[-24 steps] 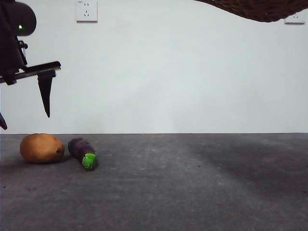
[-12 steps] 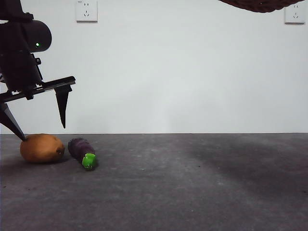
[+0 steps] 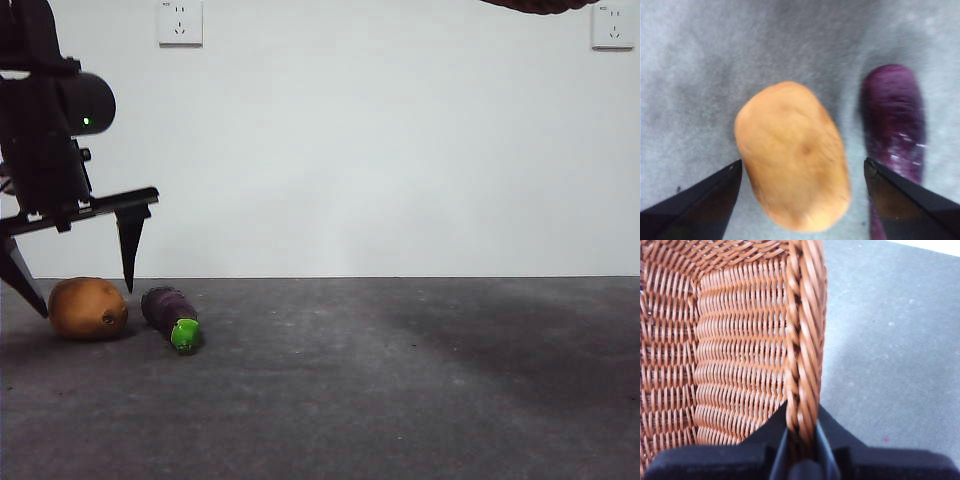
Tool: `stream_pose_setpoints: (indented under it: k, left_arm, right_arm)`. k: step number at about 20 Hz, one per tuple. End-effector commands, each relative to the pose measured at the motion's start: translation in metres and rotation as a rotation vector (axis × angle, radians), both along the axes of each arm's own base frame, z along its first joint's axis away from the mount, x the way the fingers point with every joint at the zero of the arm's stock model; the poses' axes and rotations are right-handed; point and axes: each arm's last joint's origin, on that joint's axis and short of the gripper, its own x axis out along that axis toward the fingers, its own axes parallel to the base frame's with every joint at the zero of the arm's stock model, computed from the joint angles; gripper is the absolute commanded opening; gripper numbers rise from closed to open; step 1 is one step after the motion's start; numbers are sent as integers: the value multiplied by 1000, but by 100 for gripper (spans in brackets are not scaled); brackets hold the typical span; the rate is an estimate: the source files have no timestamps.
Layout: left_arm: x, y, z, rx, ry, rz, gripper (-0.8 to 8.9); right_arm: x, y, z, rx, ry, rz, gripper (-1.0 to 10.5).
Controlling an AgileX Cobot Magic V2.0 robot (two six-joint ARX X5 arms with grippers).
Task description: Help me put the vegetables on the table into the basket
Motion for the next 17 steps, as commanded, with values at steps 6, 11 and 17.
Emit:
stream_pose_setpoints:
  k: [6,11,17]
  left_arm:
    - [2,-1,-8,17,16,-37,25]
    - [1,-1,-8,56,1,-169,-8]
    - [-17,2,49,153,-224,-473,-8]
  right_arm:
    - [1,1,1,14,-17,10,-10]
    - [3,1,0,12,-1,9,-10]
    - [32,6,-19,6,122,-6,-10]
